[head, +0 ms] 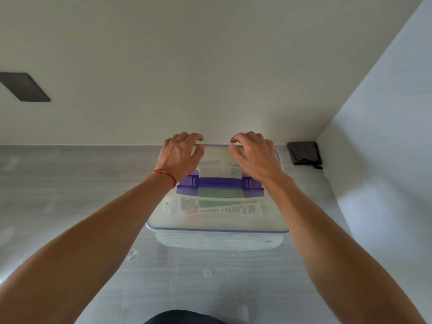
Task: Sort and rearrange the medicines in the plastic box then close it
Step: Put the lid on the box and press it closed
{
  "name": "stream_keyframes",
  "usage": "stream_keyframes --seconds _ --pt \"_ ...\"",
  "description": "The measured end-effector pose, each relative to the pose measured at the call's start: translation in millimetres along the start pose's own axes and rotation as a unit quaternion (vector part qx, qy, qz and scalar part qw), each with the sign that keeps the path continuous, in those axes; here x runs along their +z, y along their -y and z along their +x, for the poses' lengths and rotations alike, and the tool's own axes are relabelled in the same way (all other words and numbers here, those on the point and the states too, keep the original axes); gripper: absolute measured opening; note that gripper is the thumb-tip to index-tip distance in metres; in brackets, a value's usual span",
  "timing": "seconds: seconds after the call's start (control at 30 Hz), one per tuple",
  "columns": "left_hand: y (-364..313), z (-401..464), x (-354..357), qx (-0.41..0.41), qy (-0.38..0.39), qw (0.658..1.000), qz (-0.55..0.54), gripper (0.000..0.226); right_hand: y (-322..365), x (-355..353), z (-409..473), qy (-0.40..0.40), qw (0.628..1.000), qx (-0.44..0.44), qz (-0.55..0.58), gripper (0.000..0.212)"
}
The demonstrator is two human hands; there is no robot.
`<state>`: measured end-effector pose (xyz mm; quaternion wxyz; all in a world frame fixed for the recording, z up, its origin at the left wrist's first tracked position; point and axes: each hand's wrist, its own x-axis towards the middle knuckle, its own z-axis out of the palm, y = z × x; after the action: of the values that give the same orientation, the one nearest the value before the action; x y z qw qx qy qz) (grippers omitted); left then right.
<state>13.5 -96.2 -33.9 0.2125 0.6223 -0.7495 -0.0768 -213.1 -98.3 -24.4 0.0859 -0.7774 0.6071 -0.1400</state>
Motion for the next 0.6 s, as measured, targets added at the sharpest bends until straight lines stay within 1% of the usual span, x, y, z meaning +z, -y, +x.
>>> stream_keyframes --seconds 0.07,0.1,0.13,0.2,0.27,0.3,0.33,0.4,0.47,0.6 --pt "-4 -22 -12 0.021 0.0 0.999 -0.03 0.046 3 -5 -21 -0.023 0.999 -0.023 0.004 0.039" --pt "-6 -41 -17 0.04 0.001 0.999 -0.033 0.057 5 -6 -38 -0.023 0.999 -0.036 0.006 0.045" --pt "-6 -65 -21 0.058 0.01 0.998 -0.03 0.066 5 -6 -60 -0.013 0.999 -0.048 0.014 0.053" --pt "-2 -117 -28 0.086 0.055 0.995 0.0 0.086 5 -4 -109 0.029 0.997 -0.069 0.023 0.077" --pt "7 -152 -31 0.118 0.094 0.987 0.048 0.105 -1 1 -151 0.05 0.993 -0.102 -0.033 0.102" --pt "9 -161 -32 0.126 0.106 0.984 0.073 0.109 -4 3 -165 0.049 0.989 -0.118 -0.076 0.109" --pt "10 -164 -32 0.127 0.11 0.981 0.094 0.11 -6 5 -174 0.043 0.984 -0.128 -0.113 0.111" --pt "7 -165 -32 0.125 0.094 0.98 0.126 0.106 -6 7 -178 0.021 0.979 -0.131 -0.155 0.105" --pt "4 -167 -29 0.127 0.064 0.979 0.146 0.102 -6 11 -177 -0.012 0.977 -0.131 -0.165 0.099" --pt "6 -171 -20 0.155 0.009 0.971 0.182 0.096 -9 21 -181 -0.074 0.969 -0.144 -0.185 0.094"
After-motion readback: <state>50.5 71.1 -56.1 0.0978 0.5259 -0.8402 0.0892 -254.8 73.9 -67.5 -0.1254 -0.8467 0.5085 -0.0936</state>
